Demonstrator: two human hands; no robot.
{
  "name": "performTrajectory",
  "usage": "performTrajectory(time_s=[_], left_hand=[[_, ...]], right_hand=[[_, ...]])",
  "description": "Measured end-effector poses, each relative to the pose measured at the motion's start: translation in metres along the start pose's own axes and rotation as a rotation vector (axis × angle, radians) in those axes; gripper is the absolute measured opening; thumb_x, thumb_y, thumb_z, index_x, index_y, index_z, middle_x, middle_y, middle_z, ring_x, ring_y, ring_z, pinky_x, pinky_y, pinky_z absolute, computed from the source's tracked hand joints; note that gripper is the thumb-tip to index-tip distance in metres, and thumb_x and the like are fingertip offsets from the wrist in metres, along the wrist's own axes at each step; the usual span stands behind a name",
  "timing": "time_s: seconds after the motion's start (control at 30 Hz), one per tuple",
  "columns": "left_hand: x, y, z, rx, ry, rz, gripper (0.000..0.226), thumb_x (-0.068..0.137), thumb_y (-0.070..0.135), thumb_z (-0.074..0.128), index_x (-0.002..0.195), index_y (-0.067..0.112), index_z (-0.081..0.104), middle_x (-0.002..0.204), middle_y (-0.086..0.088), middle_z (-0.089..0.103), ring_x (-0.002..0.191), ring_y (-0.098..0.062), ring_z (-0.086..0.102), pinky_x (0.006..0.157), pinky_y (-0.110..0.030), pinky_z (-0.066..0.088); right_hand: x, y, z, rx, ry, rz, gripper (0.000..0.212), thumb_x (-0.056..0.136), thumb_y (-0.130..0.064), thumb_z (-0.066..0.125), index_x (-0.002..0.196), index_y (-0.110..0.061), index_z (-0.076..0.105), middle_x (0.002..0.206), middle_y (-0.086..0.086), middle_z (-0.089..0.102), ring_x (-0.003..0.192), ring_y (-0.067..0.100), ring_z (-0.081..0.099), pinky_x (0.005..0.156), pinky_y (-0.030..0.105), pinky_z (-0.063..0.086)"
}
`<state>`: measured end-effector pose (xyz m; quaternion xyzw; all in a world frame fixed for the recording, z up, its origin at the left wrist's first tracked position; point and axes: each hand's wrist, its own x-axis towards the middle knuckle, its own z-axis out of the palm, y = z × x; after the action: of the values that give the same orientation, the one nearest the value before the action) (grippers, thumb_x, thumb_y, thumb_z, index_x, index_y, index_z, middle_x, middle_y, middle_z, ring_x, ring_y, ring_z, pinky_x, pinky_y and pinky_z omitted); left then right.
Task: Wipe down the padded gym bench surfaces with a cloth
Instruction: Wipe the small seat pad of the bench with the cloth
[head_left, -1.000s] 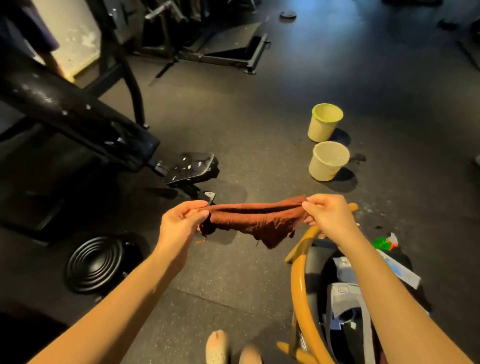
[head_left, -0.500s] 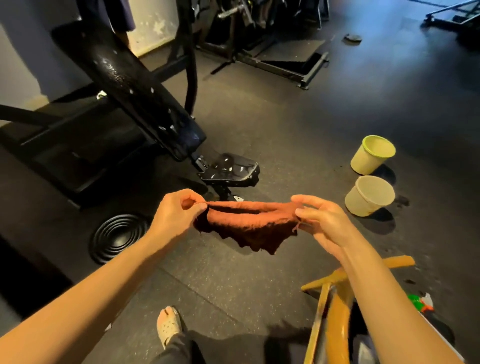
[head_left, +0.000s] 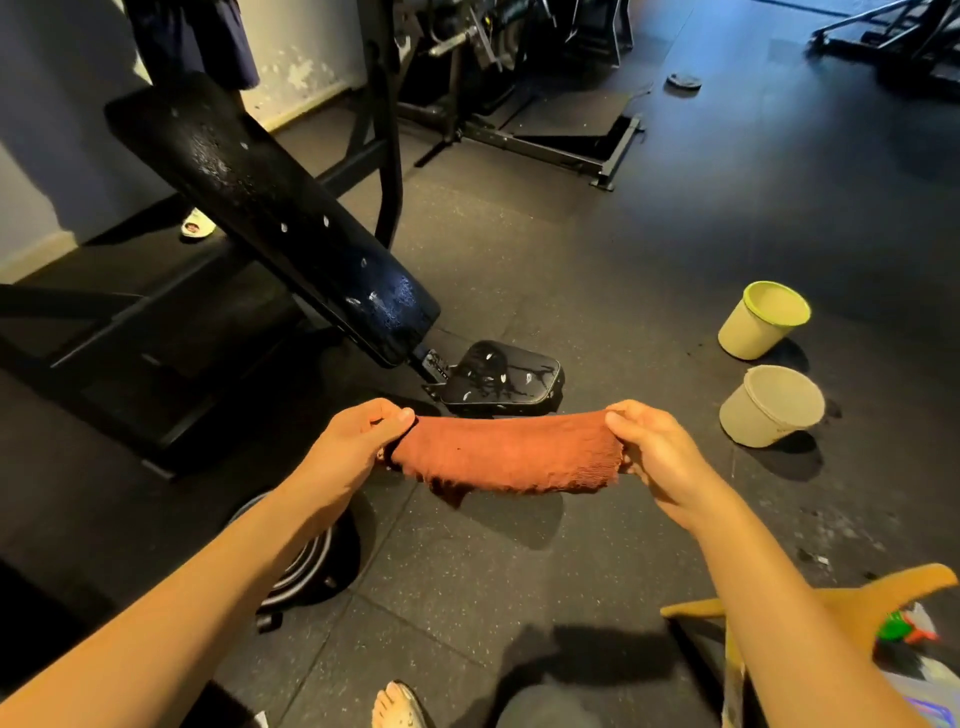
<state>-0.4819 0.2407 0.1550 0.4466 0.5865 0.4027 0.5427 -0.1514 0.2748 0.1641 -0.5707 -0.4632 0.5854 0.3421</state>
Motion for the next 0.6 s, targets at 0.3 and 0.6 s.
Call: performTrajectory(time_s=[0.3,0.6], left_hand=[[0.078,-0.017,-0.023,0.038,0.136,-0.135,0.033,0.100,0.039,0.063,0.085,0.011,0.068,0.078,-0.002,0.063,0.078,-0.022,0.059,0.074,-0.038,0.044],[0.164,0.000,-0.052,0.309,0.253,-0.127,0.024,0.100,0.042,0.062,0.086,0.022,0.068,0.084,-0.005,0.068,0.084,-0.025,0.066,0.076,-0.039,0.049]], right_hand=[[0.089,0.020,0.038,0.109,0.188,0.054,0.013,0.101,-0.011,0.058,0.100,-0.006,0.070,0.088,0.011,0.074,0.082,0.021,0.068,0.075,0.034,0.052],[0.208,0.000,0.045,-0.354,0.147,-0.248,0.024,0.095,-0.004,0.066,0.085,-0.026,0.068,0.084,0.004,0.064,0.070,0.002,0.055,0.069,0.014,0.043]])
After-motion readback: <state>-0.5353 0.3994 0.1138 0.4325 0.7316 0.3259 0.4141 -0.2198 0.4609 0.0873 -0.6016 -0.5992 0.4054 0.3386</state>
